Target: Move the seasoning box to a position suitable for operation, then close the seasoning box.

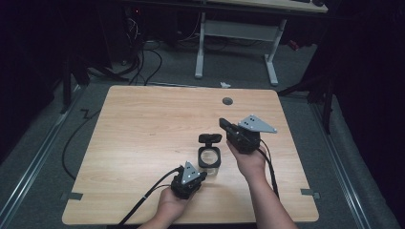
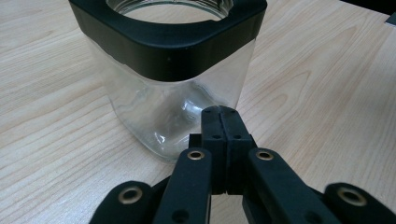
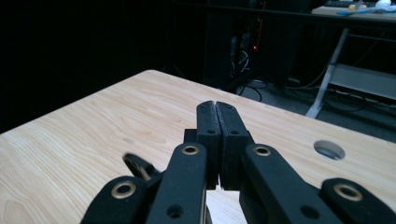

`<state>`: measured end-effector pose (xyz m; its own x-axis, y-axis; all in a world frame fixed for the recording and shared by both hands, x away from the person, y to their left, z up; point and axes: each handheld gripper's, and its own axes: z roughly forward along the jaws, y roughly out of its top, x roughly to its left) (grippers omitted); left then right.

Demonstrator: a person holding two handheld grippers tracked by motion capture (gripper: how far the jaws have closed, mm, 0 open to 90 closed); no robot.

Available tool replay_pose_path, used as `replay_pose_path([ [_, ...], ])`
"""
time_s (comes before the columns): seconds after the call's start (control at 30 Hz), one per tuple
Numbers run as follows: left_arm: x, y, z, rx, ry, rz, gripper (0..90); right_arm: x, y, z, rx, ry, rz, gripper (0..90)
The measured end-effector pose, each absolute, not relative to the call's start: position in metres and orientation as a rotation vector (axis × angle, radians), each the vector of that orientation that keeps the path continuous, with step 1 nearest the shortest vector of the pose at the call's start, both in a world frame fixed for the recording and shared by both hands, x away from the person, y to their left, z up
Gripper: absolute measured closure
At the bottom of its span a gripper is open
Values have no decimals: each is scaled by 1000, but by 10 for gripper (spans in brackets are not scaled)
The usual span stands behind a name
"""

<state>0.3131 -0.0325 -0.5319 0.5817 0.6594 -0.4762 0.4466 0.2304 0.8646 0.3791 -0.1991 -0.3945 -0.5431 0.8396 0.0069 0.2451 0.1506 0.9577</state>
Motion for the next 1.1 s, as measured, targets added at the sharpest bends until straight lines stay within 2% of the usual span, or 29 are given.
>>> replay_pose_path([
  [0.5,314,-31,-531,1388,1028,182,900,385,-185,-402,1017,1947,1374,893],
  [1.1,314,-30,-531,1377,1028,180,900,350,-177,-427,986,2016,1353,888],
])
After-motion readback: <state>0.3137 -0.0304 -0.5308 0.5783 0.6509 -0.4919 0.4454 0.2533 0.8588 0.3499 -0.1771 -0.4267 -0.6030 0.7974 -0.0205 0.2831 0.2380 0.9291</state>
